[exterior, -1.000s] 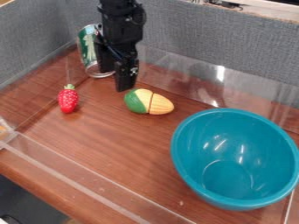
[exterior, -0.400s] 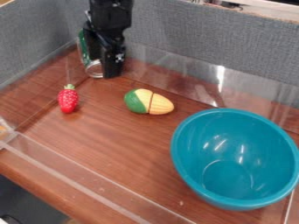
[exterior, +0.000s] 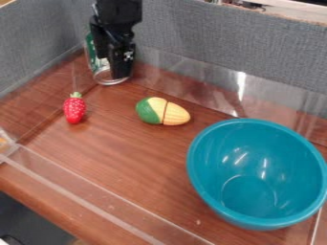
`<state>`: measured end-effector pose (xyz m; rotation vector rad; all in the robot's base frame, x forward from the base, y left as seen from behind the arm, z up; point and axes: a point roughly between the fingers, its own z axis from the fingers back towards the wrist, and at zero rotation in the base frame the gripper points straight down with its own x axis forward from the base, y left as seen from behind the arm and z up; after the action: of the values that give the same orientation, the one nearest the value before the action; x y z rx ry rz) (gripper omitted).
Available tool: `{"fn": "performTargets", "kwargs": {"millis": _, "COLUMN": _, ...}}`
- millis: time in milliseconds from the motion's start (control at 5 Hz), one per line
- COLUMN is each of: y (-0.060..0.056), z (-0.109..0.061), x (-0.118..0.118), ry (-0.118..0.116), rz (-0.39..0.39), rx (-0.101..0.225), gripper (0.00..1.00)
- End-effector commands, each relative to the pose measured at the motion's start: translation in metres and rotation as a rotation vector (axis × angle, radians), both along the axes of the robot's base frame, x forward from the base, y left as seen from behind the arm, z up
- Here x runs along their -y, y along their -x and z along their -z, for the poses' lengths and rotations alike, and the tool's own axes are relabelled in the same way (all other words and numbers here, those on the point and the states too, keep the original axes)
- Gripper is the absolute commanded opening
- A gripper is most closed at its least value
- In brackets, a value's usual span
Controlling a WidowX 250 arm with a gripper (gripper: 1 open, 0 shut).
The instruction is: Remove the yellow corn from inside the blue bowl and place it on the table
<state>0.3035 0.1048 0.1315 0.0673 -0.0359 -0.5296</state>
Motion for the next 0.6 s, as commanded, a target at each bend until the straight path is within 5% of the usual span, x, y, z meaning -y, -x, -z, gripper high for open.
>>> {"fn": "performTargets", "kwargs": {"millis": 0, "y": -0.0075, "z": -0.0080, "x": -0.0048, "ry": -0.005, "rz": -0.037, "rx": 0.043, "gripper": 1.00}}
{"fn": "performTargets", "kwargs": {"millis": 400, "y": -0.0087, "z": -0.0096, "x": -0.0014, "ry": 0.005, "rz": -0.048, "rx": 0.032, "gripper": 1.00}}
